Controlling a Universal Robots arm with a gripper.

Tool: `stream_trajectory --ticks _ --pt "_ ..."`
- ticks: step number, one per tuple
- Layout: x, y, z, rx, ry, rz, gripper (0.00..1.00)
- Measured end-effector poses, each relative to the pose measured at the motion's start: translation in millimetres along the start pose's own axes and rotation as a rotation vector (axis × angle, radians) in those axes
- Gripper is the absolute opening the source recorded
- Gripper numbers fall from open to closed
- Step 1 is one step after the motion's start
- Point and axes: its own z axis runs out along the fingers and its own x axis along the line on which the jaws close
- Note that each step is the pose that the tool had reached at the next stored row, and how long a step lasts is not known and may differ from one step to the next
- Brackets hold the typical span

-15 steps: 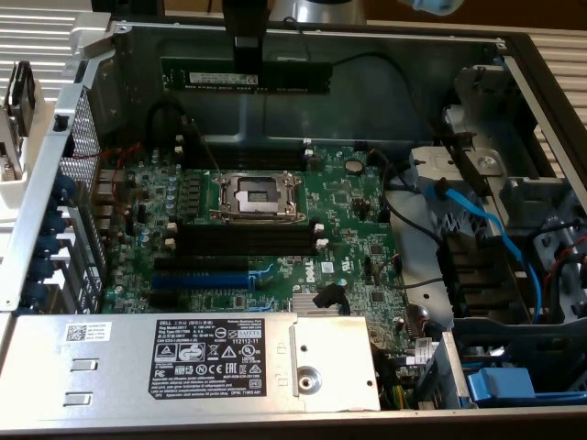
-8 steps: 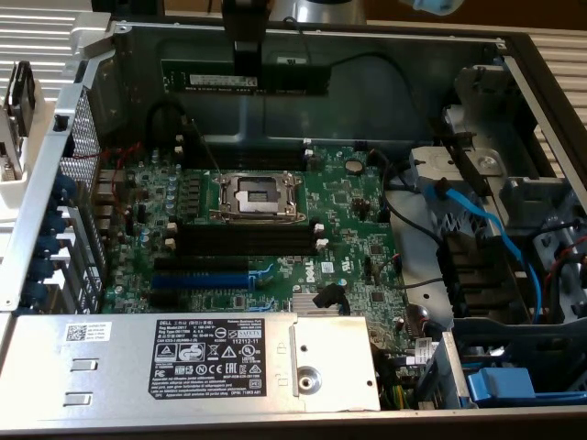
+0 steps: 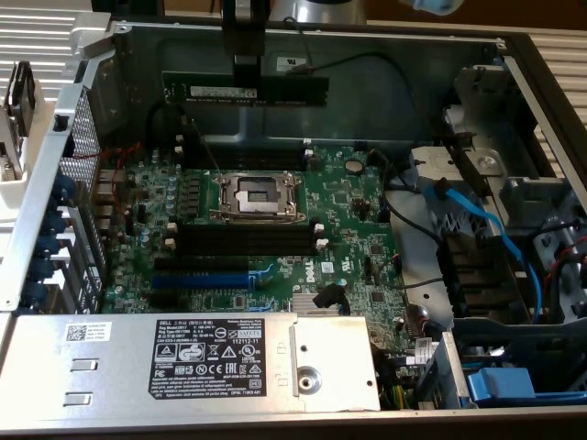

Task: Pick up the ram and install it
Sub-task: 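Insert the ram into the slot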

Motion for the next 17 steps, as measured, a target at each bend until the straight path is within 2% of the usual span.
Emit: stream_trajectory --ticks 8,13,17 --pt "5.4 0.3 13.1 -0.0001 0.0002 0.002 0.12" --pt "15.0 0.2 17.6 0.0 0.0002 0.002 0.12" --pt "16.3 -1.8 22.2 0.0001 0.0002 0.006 0.12"
